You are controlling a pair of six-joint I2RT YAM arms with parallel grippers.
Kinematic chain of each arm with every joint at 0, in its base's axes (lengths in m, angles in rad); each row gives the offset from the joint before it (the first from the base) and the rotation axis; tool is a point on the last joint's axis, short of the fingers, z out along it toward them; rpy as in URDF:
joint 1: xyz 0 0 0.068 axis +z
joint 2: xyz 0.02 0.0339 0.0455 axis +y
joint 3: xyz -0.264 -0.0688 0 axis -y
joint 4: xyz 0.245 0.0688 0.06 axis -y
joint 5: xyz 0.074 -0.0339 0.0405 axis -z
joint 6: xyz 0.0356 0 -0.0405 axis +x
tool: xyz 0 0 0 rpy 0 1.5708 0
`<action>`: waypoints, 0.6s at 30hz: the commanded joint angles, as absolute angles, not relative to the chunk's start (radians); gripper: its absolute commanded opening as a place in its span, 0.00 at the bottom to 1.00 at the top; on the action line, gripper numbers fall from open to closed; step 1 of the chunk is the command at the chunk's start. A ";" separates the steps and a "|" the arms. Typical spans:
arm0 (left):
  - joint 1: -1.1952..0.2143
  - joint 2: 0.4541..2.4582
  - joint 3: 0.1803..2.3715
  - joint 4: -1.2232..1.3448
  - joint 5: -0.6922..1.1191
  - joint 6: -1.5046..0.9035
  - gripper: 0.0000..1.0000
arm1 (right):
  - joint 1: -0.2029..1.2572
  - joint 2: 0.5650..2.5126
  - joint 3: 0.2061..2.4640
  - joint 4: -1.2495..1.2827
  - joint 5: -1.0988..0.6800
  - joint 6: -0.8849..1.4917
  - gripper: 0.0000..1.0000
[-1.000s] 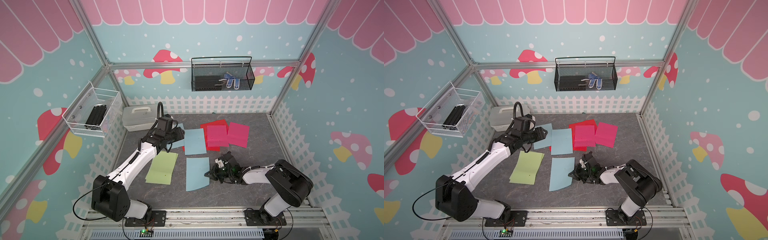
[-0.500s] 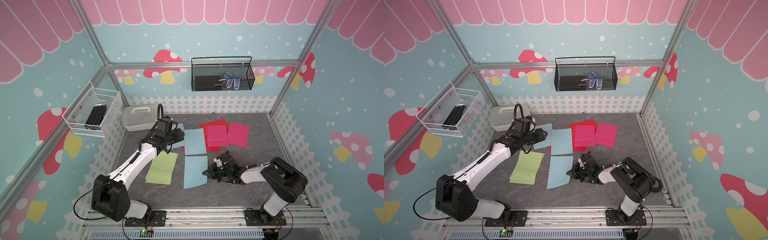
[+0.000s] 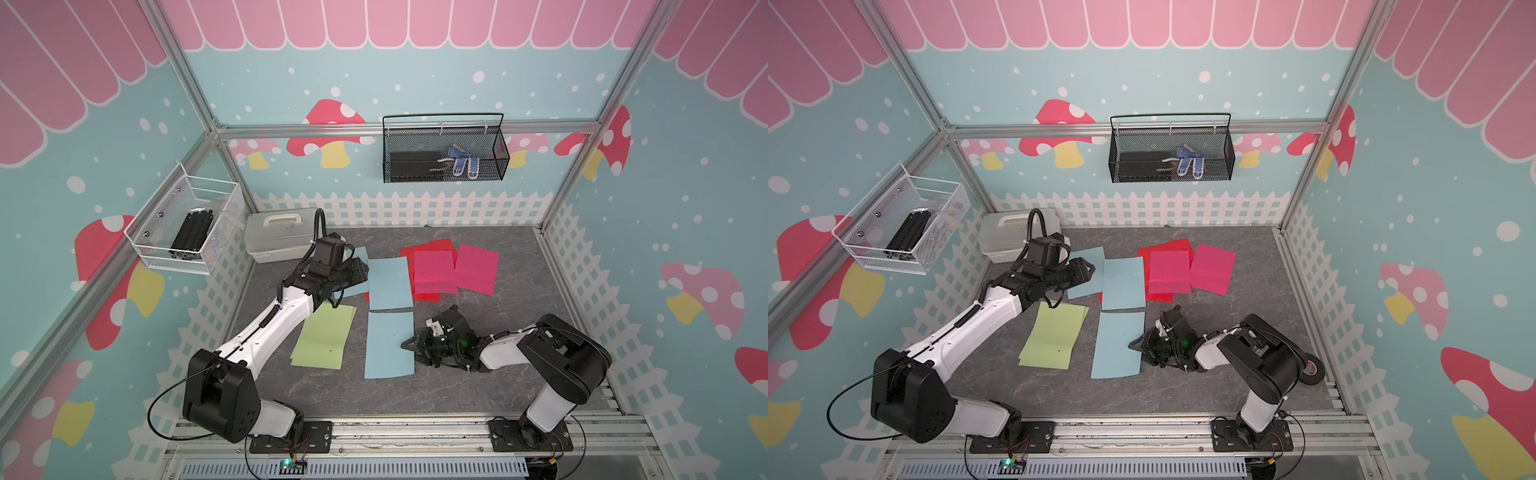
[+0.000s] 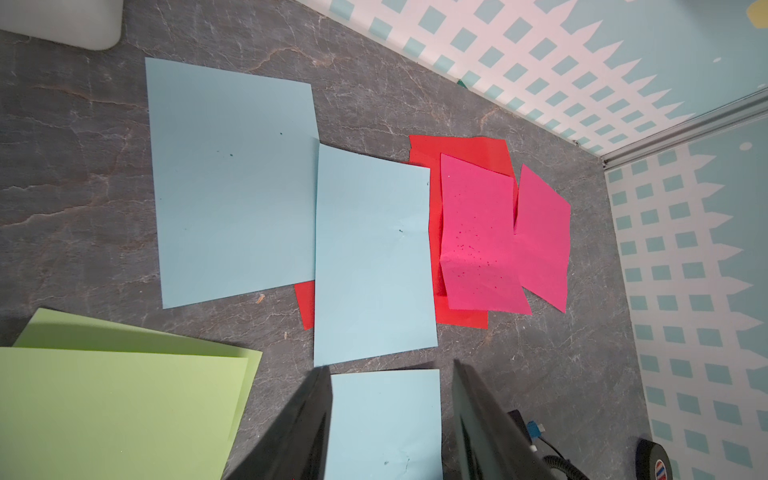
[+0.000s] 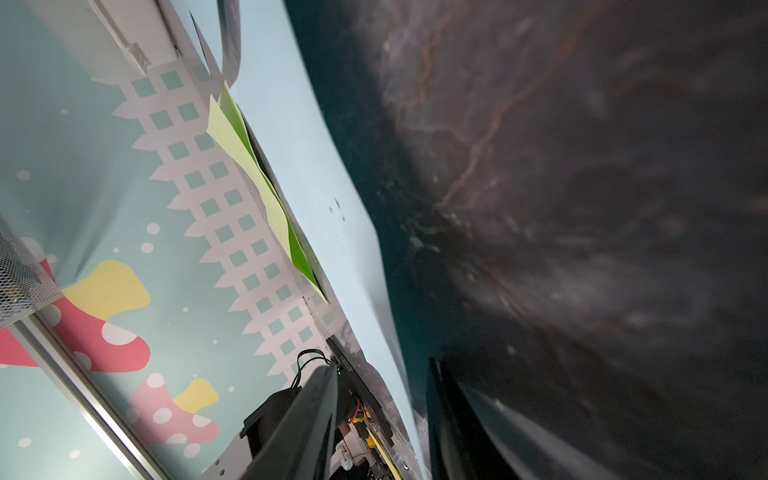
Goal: Sort the scattered colored papers by color
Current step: Place the colored paper at the center of the board.
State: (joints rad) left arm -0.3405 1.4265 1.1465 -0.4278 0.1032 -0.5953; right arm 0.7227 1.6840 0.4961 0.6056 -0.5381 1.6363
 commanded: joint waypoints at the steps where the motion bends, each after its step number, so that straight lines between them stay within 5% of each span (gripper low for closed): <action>1: -0.336 1.410 1.137 -0.408 0.113 -0.604 0.50 | 0.736 1.641 0.465 0.576 -0.504 1.692 0.41; 18: -0.336 1.431 1.130 -0.384 0.145 -0.615 0.50 | 0.726 1.291 0.633 -0.283 -0.249 1.324 0.45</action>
